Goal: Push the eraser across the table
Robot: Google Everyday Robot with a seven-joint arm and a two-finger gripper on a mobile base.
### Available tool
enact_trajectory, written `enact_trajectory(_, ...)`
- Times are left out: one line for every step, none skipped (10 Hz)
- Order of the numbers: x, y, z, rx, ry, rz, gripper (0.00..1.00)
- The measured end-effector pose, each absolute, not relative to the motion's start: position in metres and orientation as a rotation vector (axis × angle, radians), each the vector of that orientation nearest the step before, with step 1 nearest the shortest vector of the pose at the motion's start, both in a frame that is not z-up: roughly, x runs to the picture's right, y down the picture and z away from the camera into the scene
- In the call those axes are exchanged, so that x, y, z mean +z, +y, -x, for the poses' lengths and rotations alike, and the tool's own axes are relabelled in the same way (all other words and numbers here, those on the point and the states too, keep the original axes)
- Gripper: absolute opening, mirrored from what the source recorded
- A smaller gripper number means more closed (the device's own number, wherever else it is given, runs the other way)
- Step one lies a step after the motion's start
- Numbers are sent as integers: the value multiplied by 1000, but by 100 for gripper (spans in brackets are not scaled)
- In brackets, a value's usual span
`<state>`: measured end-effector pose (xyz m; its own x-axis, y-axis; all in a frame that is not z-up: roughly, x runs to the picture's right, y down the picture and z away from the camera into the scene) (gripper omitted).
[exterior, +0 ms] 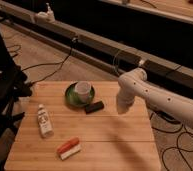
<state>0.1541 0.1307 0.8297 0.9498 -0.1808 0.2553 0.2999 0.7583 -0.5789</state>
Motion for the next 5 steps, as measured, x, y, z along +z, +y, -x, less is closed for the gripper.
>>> enact_trajectory(843, 129, -154, -267, -182, 659, 0)
enact_trajectory(857, 125, -155, -267, -176, 648, 0)
enact_trajectory(869, 116, -150, -261, -183, 630, 0)
enact_trajectory(875, 107, -137, -262, -205, 609, 0)
enact_trajectory(876, 105, -131, -264, -213, 603, 0)
